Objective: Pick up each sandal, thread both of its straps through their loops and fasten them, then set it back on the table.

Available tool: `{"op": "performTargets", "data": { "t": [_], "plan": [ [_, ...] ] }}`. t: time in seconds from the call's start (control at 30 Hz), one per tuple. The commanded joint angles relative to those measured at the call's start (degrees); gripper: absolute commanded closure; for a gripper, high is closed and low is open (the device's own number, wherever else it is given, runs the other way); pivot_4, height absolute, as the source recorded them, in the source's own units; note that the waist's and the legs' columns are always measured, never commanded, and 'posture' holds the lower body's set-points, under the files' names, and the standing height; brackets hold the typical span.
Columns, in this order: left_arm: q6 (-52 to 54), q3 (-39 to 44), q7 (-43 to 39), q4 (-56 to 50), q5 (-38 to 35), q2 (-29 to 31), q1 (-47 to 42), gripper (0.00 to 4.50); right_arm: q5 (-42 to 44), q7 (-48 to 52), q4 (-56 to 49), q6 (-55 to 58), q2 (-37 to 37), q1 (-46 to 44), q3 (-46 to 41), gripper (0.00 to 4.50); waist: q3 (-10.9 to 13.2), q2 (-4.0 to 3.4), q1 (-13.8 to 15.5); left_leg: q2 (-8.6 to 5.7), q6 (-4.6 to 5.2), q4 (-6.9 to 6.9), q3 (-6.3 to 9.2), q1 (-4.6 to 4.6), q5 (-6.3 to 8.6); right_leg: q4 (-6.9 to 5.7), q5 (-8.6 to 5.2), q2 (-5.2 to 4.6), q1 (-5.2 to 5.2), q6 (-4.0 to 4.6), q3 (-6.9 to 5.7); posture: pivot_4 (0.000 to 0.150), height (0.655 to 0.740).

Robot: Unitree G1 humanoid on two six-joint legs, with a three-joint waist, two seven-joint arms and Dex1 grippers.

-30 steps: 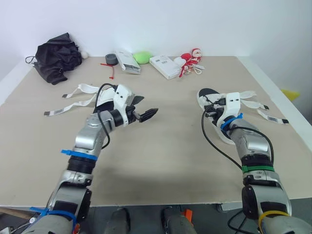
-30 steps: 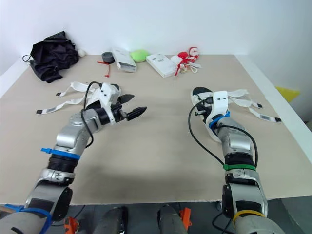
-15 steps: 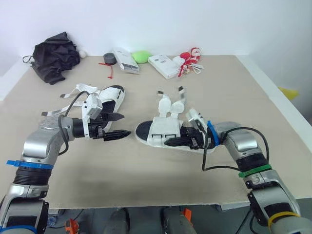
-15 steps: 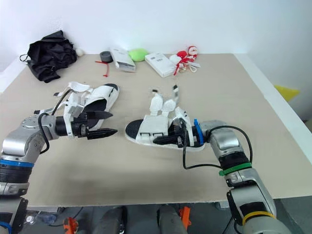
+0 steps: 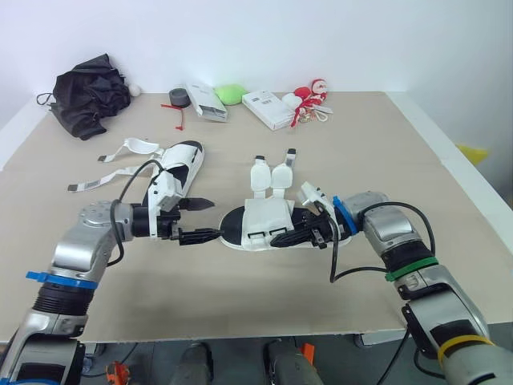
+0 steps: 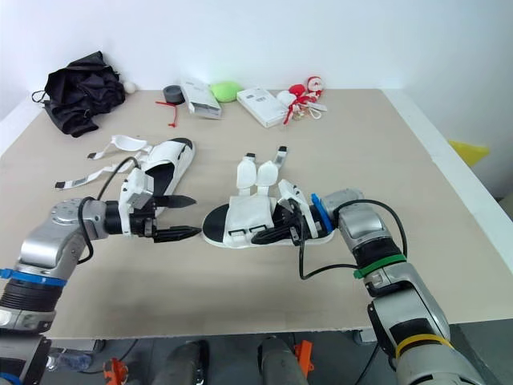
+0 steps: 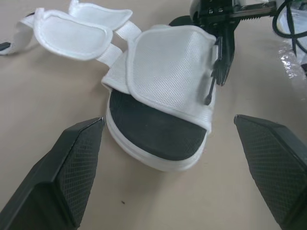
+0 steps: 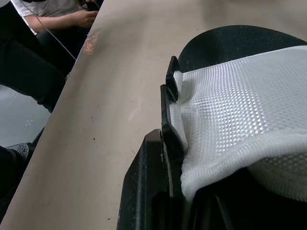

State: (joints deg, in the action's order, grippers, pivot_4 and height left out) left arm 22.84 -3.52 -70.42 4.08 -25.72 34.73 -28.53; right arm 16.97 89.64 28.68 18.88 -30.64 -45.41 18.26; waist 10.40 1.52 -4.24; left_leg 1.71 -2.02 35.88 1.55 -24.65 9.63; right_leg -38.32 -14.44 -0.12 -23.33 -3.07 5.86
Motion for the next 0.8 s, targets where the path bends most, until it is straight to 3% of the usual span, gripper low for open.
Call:
{"op": "performTargets", "data": {
  "t": [0.03, 0.07, 0.13, 0.23, 0.27, 0.3, 0.8],
  "plan": [
    [-3.7, -1.9, -3.2, 4.4, 1.3, -1.7, -5.1, 1.93, 0.2, 2.8, -4.5, -0.2, -2.2, 2.2, 0.7, 4.50, 0.0, 0.00, 0.1, -0.01, 0.00, 0.00, 0.03, -0.01, 0.00, 0.00, -0.01, 0.00, 0.00, -0.02, -0.01, 0.150, 0.7380],
    [-4.6, -2.6, -4.3, 6.0, 1.8, -2.3, -6.2, 2.38, 0.1, 2.8, -5.2, 0.1, -2.1, 2.6, 0.7, 4.50, 0.0, 0.00, 0.1, -0.03, 0.00, -0.01, 0.07, -0.02, 0.00, -0.01, -0.03, 0.00, 0.00, -0.04, -0.05, 0.150, 0.7380],
    [-5.4, -3.9, -6.1, 7.9, 2.6, -2.6, -7.3, 2.67, -0.1, 2.6, -5.7, 0.5, -1.7, 2.9, 0.4, 4.50, 0.0, 0.00, 0.2, -0.05, 0.00, -0.02, 0.06, -0.02, 0.00, 0.00, -0.04, -0.02, 0.01, -0.05, -0.04, 0.150, 0.7380],
    [-10.9, -6.8, -7.6, 12.4, 7.1, -3.0, -8.7, 3.89, 0.5, 1.7, -6.5, 1.0, -1.2, 3.4, -0.2, 4.50, 0.0, 0.00, 0.1, -0.06, 0.00, -0.01, 0.08, -0.03, 0.01, 0.01, -0.05, -0.02, 0.01, -0.06, -0.05, 0.150, 0.7380],
    [-12.9, -7.6, -7.2, 14.0, 8.7, -3.4, -9.2, 3.89, 0.6, 1.5, -6.8, 1.2, -1.1, 3.7, -0.4, 4.50, 0.0, 0.00, 0.1, -0.06, 0.00, -0.02, 0.07, -0.03, 0.01, 0.01, -0.05, -0.02, 0.00, -0.06, -0.04, 0.150, 0.7380],
    [-14.2, -8.0, -6.8, 15.0, 9.7, -3.7, -9.4, 4.45, 0.6, 1.3, -7.1, 1.2, -1.1, 3.9, -0.4, 4.50, 0.0, 0.00, 0.1, -0.06, 0.00, -0.02, 0.08, -0.03, 0.01, 0.00, -0.04, -0.01, 0.00, -0.05, -0.05, 0.150, 0.7380],
    [-28.2, -12.1, -6.6, 30.3, 18.0, -12.1, -13.2, 4.45, 1.1, 1.1, -11.4, 3.9, -2.1, 6.0, -1.6, 4.50, 0.0, -0.01, 0.5, -0.08, 0.01, 0.13, 0.16, 0.00, 0.01, -0.03, -0.05, -0.03, 0.14, -0.06, -0.11, 0.150, 0.7380]
  ]
}}
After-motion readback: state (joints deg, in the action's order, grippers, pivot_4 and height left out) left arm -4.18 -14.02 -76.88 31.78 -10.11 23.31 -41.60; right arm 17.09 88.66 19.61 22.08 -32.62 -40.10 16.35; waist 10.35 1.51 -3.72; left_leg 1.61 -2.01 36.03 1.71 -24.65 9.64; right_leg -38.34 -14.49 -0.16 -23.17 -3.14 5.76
